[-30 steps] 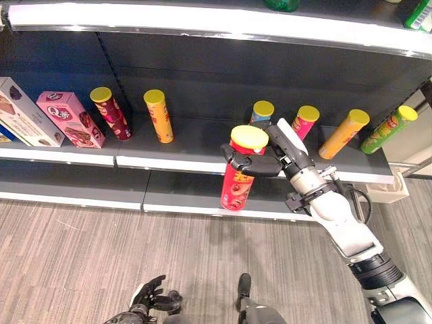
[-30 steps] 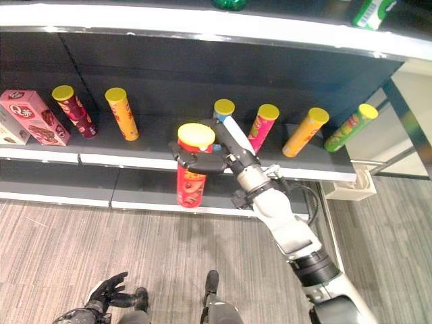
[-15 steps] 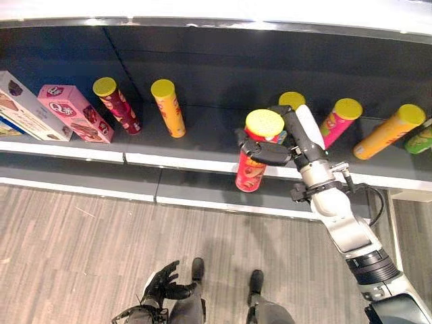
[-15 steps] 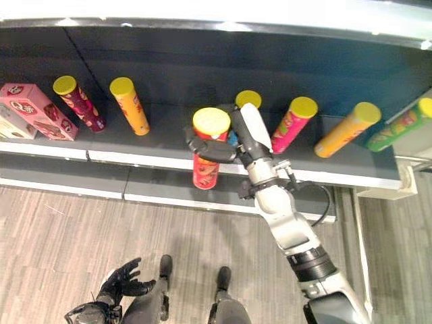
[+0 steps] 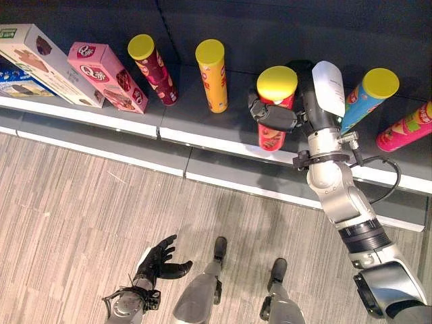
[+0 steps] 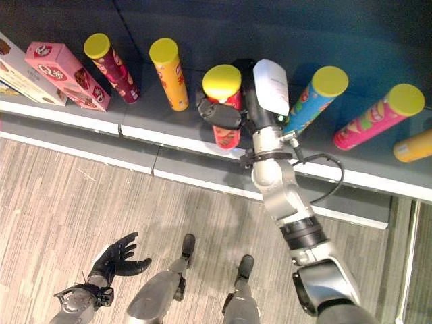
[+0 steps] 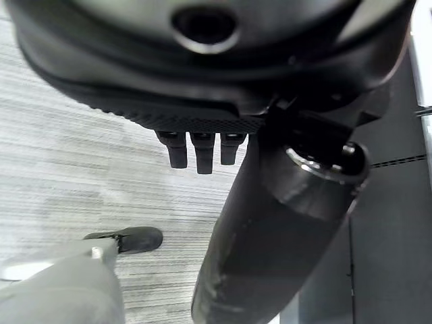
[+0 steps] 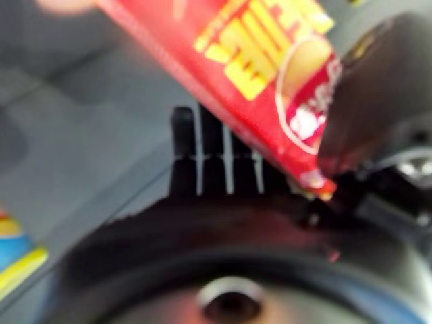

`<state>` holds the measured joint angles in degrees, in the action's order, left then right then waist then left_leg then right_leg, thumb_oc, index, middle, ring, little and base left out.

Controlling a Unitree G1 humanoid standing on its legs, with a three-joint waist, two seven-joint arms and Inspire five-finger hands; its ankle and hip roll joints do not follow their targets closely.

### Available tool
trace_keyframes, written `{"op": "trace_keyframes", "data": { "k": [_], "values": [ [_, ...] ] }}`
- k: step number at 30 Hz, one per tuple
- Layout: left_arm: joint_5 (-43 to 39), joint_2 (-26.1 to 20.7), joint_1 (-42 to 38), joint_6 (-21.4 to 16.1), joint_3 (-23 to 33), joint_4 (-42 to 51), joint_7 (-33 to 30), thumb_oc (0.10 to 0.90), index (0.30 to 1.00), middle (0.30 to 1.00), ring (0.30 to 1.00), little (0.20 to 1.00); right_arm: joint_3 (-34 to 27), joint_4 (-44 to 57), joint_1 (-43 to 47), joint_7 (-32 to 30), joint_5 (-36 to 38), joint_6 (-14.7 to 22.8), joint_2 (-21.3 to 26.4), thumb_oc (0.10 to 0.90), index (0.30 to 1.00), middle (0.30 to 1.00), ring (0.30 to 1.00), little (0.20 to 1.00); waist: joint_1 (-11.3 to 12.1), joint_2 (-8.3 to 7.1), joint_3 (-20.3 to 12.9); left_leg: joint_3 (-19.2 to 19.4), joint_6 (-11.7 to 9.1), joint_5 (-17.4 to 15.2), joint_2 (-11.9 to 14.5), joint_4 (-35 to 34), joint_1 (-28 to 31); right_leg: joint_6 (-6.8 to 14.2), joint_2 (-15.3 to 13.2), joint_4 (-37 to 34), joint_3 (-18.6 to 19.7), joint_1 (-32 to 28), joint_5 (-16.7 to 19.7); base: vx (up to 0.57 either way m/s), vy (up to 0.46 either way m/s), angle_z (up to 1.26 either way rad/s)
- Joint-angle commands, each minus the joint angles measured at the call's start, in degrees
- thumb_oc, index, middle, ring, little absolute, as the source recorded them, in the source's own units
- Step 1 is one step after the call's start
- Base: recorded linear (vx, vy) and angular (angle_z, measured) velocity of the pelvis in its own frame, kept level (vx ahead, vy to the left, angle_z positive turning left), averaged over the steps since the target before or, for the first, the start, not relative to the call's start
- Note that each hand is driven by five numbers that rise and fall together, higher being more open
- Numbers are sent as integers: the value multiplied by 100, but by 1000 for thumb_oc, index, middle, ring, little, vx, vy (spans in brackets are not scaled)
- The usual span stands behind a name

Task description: Put the goods on the table back onto the shelves and tidy them up.

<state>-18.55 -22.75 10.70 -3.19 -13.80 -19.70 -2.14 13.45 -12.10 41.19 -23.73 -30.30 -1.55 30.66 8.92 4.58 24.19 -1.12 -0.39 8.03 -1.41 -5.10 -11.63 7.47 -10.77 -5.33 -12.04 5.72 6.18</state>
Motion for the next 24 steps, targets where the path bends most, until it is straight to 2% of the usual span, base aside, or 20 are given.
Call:
{"op": "trace_keyframes", "data": {
  "k": [1, 3, 5, 7, 11, 24],
  "values": [
    [-126, -268, 213, -297, -72, 945, -72, 800, 900, 900, 900, 900, -246, 356, 903, -851, -481, 105, 352, 400, 300, 300, 300, 300, 34, 114, -322, -54, -306, -342, 308, 17, 14, 389, -359, 193, -66, 212, -27, -25, -25, 19],
    [-70, -352, 236, -236, -62, 1188, -22, 800, 900, 900, 900, 900, -397, 235, 1041, -1050, -618, -5, 543, 400, 300, 300, 300, 300, 134, 193, -277, -147, -315, -296, 280, 16, -99, 410, -418, 201, -163, 244, -17, -17, -21, 24],
    [-62, -363, 230, -214, -75, 1303, -22, 800, 900, 900, 900, 900, -451, 192, 1033, -1115, -624, -41, 574, 400, 300, 300, 300, 300, 142, 214, -271, -189, -310, -290, 258, 17, -130, 414, -427, 207, -194, 262, -15, -13, -9, 20],
    [-1, -419, 163, -130, -100, 1601, -18, 800, 900, 900, 900, 900, -677, 85, 1106, -1393, -542, -104, 635, 400, 300, 300, 300, 300, 231, 332, -227, -322, -303, -242, 216, 17, -272, 434, -501, 229, -310, 336, -2, -27, -12, 9],
    [8, -460, 99, -106, -96, 1810, -24, 800, 900, 900, 900, 900, -814, 75, 1209, -1529, -492, -124, 717, 400, 300, 300, 300, 300, 293, 418, -198, -421, -302, -207, 169, 16, -376, 456, -556, 255, -410, 386, 19, -14, -8, 15],
    [-108, -433, 23, -218, -328, 1561, -37, 800, 900, 900, 900, 900, -873, -251, 1580, -1863, -130, -186, 884, 400, 300, 300, 300, 300, 493, 623, -153, -758, -264, -104, 26, 24, -608, 505, -746, 346, -734, 417, -4, 0, -4, 16]
  ]
}}
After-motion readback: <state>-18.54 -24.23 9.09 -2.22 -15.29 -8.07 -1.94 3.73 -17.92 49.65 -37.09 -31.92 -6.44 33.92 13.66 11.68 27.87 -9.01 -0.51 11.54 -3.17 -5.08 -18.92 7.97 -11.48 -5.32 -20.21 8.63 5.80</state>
